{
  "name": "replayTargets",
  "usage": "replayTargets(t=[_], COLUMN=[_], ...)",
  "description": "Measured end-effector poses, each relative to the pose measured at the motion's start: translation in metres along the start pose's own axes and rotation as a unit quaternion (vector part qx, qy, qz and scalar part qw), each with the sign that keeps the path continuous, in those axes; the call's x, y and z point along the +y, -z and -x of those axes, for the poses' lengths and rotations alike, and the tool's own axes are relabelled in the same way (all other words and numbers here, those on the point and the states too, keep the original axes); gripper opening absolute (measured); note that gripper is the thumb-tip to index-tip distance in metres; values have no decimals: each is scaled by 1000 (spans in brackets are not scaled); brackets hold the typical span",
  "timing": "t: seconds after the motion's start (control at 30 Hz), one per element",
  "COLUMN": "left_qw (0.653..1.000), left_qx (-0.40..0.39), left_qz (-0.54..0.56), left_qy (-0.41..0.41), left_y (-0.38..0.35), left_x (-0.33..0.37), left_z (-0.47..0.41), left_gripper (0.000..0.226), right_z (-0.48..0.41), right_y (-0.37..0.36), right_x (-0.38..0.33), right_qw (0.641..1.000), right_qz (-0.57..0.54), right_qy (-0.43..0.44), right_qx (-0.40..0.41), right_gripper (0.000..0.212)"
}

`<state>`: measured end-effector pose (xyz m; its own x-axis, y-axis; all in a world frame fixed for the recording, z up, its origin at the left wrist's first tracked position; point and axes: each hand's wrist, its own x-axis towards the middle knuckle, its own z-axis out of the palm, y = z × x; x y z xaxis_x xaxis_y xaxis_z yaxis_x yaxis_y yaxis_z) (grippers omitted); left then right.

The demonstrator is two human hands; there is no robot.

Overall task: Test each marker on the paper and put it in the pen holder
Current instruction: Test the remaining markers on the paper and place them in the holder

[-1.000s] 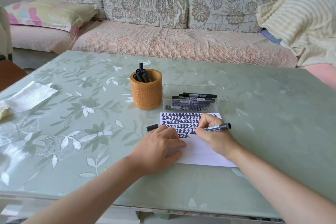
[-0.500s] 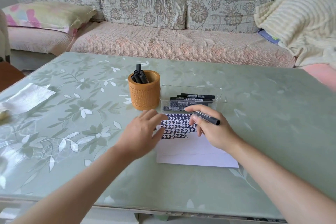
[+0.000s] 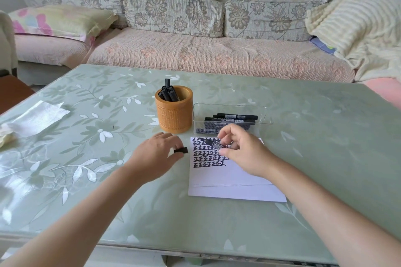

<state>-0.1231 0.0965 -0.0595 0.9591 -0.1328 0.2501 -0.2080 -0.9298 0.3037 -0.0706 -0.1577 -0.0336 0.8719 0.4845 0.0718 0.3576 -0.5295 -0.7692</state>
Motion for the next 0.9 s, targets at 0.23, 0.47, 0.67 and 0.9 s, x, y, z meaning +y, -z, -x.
replayTargets(t=[0.23, 0.47, 0.67, 0.9], left_qw=[996, 994, 993, 992], left_qx=[60, 67, 53, 43], left_qz=[48, 67, 89, 94], left_qy=[-42, -47, -57, -77], left_y=[1, 1, 1, 3], left_x=[14, 17, 23, 23], left_z=[-1, -2, -1, 0], left_gripper=[12, 11, 12, 15], right_z=[-4, -3, -3, 0], right_y=[-3, -5, -14, -25], right_x=[-1, -7, -10, -15], right_qw=[992, 991, 996, 982], right_qz=[108, 113, 77, 172], right_qy=[7, 26, 19, 54], right_qx=[60, 59, 35, 62], right_gripper=[18, 18, 18, 20])
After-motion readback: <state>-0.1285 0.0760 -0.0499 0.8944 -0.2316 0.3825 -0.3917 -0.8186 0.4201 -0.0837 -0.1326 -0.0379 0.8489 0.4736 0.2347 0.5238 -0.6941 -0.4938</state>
